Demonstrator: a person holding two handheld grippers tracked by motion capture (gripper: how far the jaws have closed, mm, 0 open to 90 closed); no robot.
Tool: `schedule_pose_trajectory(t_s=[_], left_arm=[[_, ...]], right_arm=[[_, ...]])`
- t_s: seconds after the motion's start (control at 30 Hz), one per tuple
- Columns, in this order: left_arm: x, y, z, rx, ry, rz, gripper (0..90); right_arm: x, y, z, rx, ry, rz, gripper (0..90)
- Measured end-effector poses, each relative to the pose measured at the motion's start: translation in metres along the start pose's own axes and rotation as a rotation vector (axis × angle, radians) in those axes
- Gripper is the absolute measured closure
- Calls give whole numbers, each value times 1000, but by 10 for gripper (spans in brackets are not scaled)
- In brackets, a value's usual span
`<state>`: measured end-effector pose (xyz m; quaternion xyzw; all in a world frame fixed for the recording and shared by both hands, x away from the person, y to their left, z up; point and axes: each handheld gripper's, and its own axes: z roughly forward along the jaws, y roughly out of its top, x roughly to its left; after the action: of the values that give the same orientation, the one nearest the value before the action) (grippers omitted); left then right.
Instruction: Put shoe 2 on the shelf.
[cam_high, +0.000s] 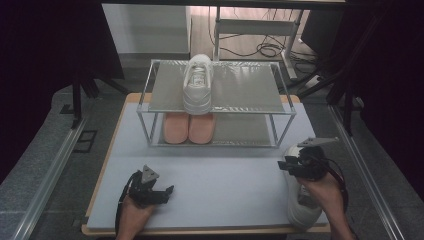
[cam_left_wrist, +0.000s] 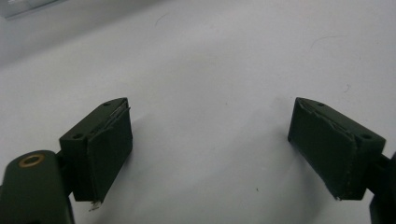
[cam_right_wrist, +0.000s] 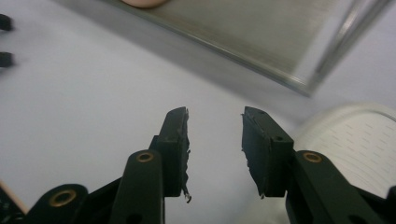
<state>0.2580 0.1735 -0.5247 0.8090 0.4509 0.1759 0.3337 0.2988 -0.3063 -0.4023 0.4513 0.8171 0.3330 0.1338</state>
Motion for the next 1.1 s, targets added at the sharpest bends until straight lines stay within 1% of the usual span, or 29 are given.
schedule_pose_trajectory(t_s=[0.03,0.07,0.1,0.17,0.2,0.23,0.27,0.3,0.33,0.37,0.4,0.47,0.5,0.53,0.57,0.6,0.63,0.67,0.7,0.73,0.77,0.83,0.87,0.93,0.97,1.0,1.07,1.1], left_arm=[[0,0,0,0,0,0,139],[0,0,0,-2,0,-4,139],[0,0,0,-3,1,-4,139],[0,0,0,-3,0,-5,139],[0,0,0,-3,0,-5,139],[0,0,0,-1,0,-3,139],[0,0,0,-1,0,-2,139],[0,0,0,0,0,-2,139],[0,0,0,1,0,0,139],[0,0,0,1,0,0,139],[0,0,0,2,0,0,139],[0,0,0,1,0,-1,139],[0,0,0,1,0,-1,139],[0,0,0,1,0,-1,139],[0,0,0,1,0,-1,139],[0,0,0,1,0,-1,139],[0,0,0,1,0,-1,139],[0,0,0,1,0,-1,139],[0,0,0,1,0,-1,139],[0,0,0,1,0,-1,139],[0,0,0,1,0,-1,139],[0,0,0,1,-1,-1,138],[0,0,0,1,-1,-1,138],[0,0,0,2,-1,-2,138],[0,0,0,2,0,-2,138],[0,0,0,2,0,-2,138],[0,0,0,2,0,-2,138],[0,0,0,2,0,-2,138]], right_arm=[[-2,-1,-1,-2,-6,4,628],[-7,-5,-4,-9,-36,12,632],[-7,-5,-4,-9,-36,12,632],[-11,-8,-8,-22,-68,19,638],[-16,-11,-12,-31,-97,30,658],[-16,-11,-12,-31,-97,30,658],[-21,-14,-16,-39,-117,41,696],[-21,-14,-16,-39,-117,41,696],[-27,-17,-21,-40,-145,54,728],[-27,-17,-21,-40,-145,54,728],[-30,-19,-23,-44,-158,61,754],[-37,-24,-26,-44,-167,85,807],[-42,-29,-29,-47,-186,102,860],[-42,-29,-29,-47,-186,102,860],[-45,-32,-30,-49,-197,107,885],[-50,-37,-31,-52,-211,128,900],[-50,-37,-31,-52,-211,128,900],[-54,-42,-31,-41,-233,145,900],[-54,-42,-31,-41,-233,145,900],[-56,-47,-30,-24,-252,156,900],[-56,-47,-30,-24,-252,156,900],[-59,-53,-29,-14,-259,167,900],[-60,-59,-28,-6,-269,176,900],[-61,-62,-27,-4,-270,183,900],[-63,-69,-25,0,-271,196,900],[-63,-69,-25,0,-271,196,900],[-64,-79,-21,15,-286,207,900],[-64,-79,-21,15,-286,207,900]])
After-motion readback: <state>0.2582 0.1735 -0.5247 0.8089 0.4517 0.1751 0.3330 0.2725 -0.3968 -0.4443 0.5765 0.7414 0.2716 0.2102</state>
